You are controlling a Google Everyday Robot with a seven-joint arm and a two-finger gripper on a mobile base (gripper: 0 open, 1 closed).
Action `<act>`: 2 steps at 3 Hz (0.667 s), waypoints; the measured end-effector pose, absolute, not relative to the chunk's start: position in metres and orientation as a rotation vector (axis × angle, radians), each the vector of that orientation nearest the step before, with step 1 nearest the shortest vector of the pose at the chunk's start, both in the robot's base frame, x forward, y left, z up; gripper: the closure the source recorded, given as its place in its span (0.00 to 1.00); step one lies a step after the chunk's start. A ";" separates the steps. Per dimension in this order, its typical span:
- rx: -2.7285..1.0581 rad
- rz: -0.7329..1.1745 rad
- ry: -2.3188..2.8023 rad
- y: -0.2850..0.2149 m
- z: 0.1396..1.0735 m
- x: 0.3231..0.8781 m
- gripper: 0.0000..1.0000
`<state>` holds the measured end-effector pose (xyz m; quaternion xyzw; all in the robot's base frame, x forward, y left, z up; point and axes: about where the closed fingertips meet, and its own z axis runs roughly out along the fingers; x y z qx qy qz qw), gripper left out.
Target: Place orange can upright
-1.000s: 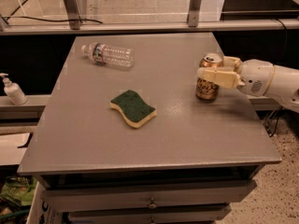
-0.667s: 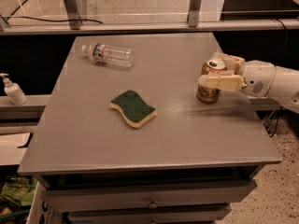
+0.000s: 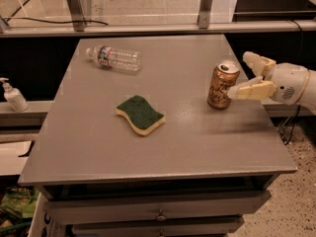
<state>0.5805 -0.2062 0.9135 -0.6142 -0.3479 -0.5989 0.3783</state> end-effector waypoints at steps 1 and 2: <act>-1.571 -1.551 -0.832 -0.230 0.929 0.570 0.00; -1.571 -1.550 -0.830 -0.229 0.930 0.570 0.00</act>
Offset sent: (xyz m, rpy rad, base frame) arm -0.0091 -0.0234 0.0123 0.0105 -0.0255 -0.0328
